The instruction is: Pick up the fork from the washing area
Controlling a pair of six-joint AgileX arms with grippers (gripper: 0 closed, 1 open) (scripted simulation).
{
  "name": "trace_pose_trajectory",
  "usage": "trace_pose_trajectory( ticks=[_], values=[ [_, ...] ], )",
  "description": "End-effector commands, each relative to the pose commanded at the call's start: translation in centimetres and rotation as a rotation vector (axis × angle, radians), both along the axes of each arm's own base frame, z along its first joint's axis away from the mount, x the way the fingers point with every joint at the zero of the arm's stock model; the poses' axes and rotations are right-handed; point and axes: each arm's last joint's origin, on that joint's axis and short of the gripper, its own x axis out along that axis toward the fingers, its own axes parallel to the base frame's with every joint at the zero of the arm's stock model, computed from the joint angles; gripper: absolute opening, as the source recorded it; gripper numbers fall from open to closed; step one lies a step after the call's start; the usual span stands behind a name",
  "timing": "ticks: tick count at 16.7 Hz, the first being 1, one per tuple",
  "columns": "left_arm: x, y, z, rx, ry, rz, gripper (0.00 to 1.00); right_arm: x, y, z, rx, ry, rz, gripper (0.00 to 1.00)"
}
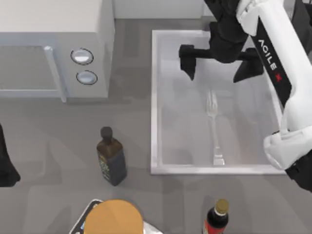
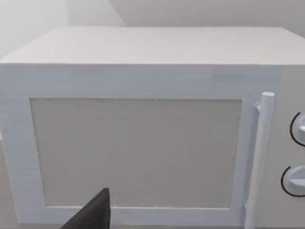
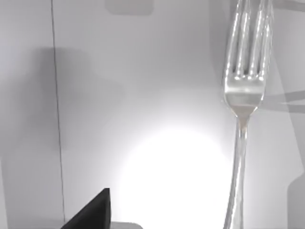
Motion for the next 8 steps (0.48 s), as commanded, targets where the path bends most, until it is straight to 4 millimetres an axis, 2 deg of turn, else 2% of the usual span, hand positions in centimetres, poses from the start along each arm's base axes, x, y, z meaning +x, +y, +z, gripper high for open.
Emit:
trace_pose_trajectory(
  ticks=[5, 6, 8],
  values=[
    [0.0, 0.0, 0.0, 0.000, 0.000, 0.000, 1.00, -0.1, 0.0, -0.2, -0.002, 0.004, 0.000, 1.00],
    [0.0, 0.0, 0.0, 0.000, 0.000, 0.000, 1.00, 1.1, 0.7, 0.3, 0.081, -0.150, 0.004, 1.00],
    [0.0, 0.0, 0.0, 0.000, 0.000, 0.000, 1.00, 1.2, 0.7, 0.2, 0.081, -0.151, 0.004, 1.00]
  ],
)
